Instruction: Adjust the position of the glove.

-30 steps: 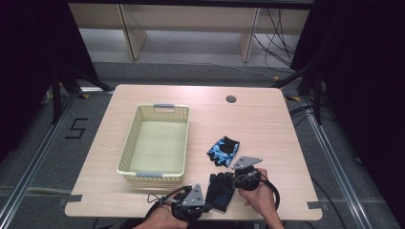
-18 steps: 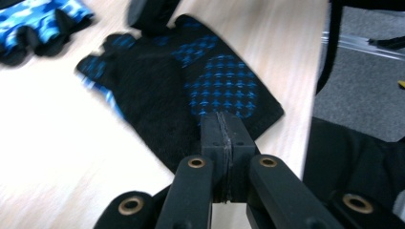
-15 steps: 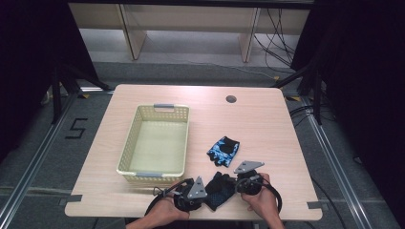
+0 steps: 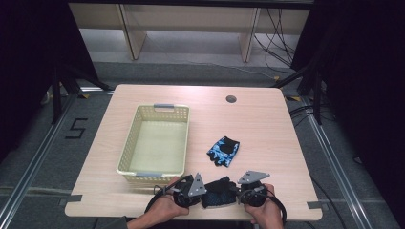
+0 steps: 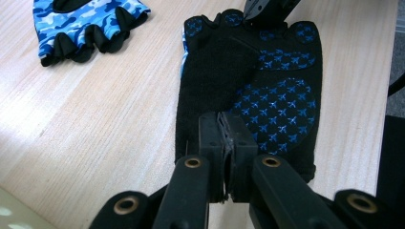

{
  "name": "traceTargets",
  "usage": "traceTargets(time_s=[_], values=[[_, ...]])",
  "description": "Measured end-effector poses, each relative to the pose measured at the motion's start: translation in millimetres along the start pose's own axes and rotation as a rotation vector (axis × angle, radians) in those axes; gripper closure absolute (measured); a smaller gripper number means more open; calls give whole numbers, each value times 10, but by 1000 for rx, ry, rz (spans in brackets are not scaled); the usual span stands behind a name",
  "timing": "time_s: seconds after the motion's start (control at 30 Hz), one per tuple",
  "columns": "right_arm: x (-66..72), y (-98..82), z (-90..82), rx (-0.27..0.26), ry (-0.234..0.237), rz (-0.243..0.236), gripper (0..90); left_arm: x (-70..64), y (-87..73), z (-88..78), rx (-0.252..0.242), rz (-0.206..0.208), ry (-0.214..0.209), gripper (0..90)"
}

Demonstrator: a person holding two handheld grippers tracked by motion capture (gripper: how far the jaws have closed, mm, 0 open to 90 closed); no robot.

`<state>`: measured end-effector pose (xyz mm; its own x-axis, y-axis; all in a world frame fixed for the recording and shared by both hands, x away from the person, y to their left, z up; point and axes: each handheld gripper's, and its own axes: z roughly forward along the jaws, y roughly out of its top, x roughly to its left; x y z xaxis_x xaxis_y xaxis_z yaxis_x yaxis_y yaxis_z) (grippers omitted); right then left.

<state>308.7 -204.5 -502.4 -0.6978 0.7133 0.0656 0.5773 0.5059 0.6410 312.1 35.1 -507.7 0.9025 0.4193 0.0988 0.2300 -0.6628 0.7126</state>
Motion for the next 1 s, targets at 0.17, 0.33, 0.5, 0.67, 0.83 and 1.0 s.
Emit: traceTargets(time_s=[0.17, 0.33, 0.5, 0.67, 0.83, 1.0], values=[[-18, 14, -8, -39, -10, 23, 812, -9, 40, -106, -45, -6, -4, 760], [-108, 164, -155, -106, -36, -36, 714, -67, 54, -316, -94, -6, -23, 657], [-234, 308, -158, -117, -66, -92, 670, -69, -58, -474, -111, -84, -61, 540], [-428, 522, -18, -87, -73, -92, 646, -30, -202, -547, -98, -117, -87, 478], [-591, 737, 130, -61, -77, -93, 655, 16, -320, -605, -87, -144, -78, 446], [-666, 854, 228, -77, -93, -20, 835, 45, -401, -681, -91, -156, -66, 456]])
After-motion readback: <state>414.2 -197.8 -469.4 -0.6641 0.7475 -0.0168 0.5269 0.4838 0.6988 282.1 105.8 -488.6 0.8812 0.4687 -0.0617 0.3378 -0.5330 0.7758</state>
